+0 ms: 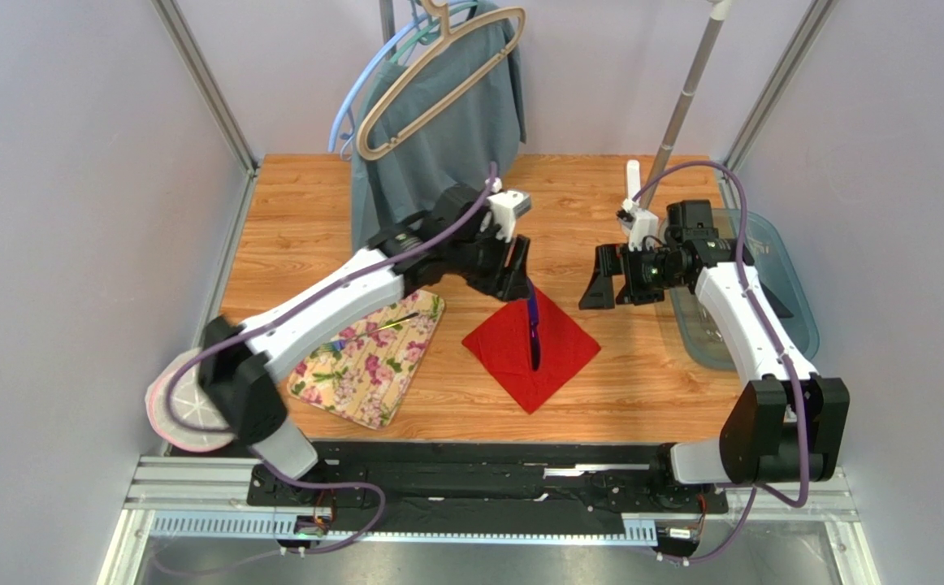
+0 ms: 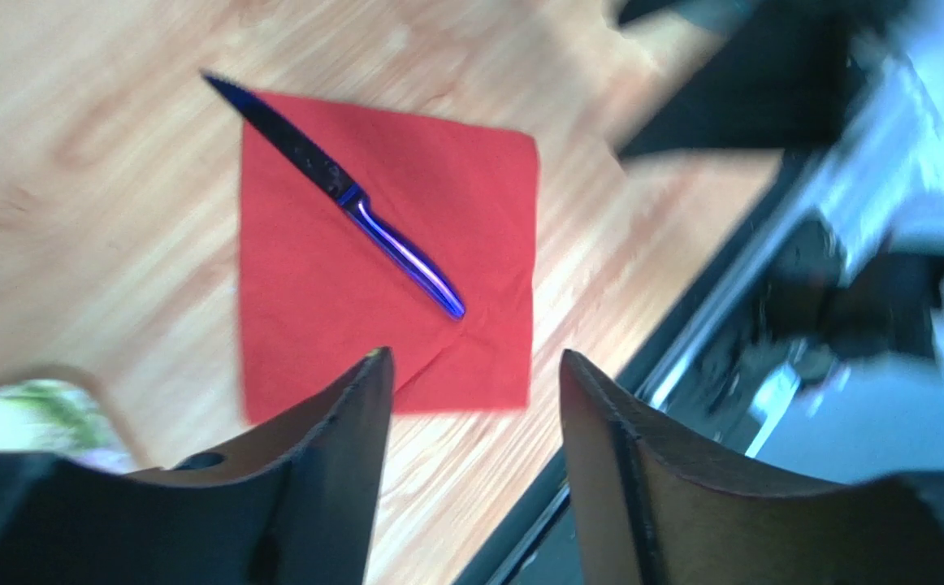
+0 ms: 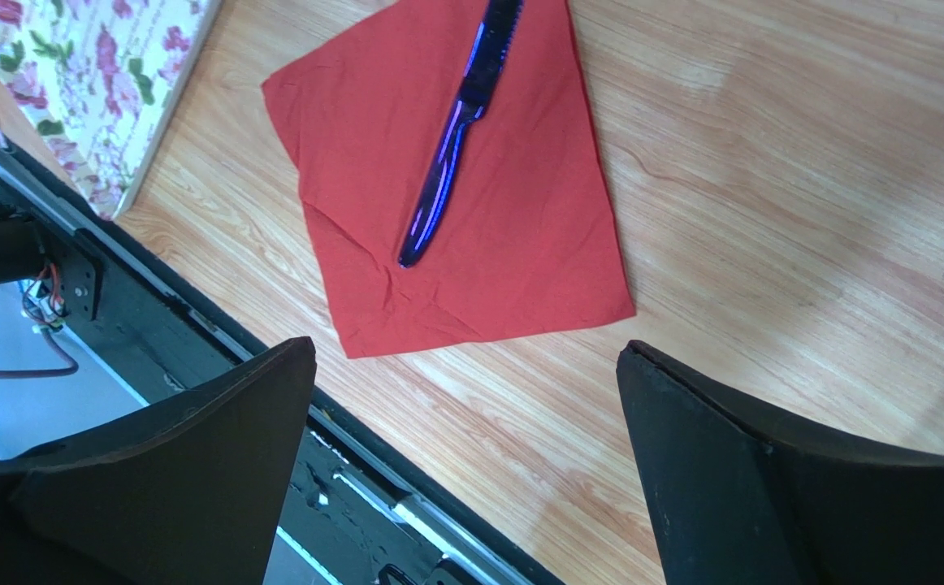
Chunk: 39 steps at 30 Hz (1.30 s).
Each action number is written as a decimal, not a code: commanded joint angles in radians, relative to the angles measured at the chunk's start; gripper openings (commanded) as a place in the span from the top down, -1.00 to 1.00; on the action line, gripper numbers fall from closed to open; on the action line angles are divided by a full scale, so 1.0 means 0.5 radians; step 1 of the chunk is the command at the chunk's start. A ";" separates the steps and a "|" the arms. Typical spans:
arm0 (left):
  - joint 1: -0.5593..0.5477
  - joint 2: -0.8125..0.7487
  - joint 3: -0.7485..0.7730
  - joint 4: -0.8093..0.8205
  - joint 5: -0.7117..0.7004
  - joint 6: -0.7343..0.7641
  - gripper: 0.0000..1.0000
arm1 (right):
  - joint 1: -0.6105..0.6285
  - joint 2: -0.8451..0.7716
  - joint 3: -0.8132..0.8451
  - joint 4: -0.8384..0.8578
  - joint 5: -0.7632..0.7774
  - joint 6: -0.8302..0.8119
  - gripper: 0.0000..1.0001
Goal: Place the utensils on the paper napkin and roll it up
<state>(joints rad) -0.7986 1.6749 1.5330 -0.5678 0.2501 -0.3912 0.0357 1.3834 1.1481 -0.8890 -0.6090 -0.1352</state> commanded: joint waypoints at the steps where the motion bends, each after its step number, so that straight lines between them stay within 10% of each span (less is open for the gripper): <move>1: 0.143 -0.495 -0.328 -0.192 0.312 0.754 -0.25 | -0.010 -0.101 0.045 -0.004 -0.116 -0.006 -1.00; 8: 0.664 -0.803 -0.663 -0.769 0.329 1.713 -0.12 | -0.007 -0.116 0.002 0.017 -0.181 -0.009 -1.00; 17: 1.164 -0.788 -1.053 -0.659 0.193 2.555 0.02 | -0.007 -0.104 0.002 0.011 -0.193 -0.021 -1.00; 39: 1.214 -0.015 -1.179 -0.190 -0.064 2.703 0.43 | -0.007 -0.107 -0.014 -0.011 -0.141 -0.052 -1.00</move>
<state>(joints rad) -0.1959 1.6543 0.9905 -0.7055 0.2398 0.9115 0.0357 1.3483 1.1423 -0.9005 -0.6815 -0.1436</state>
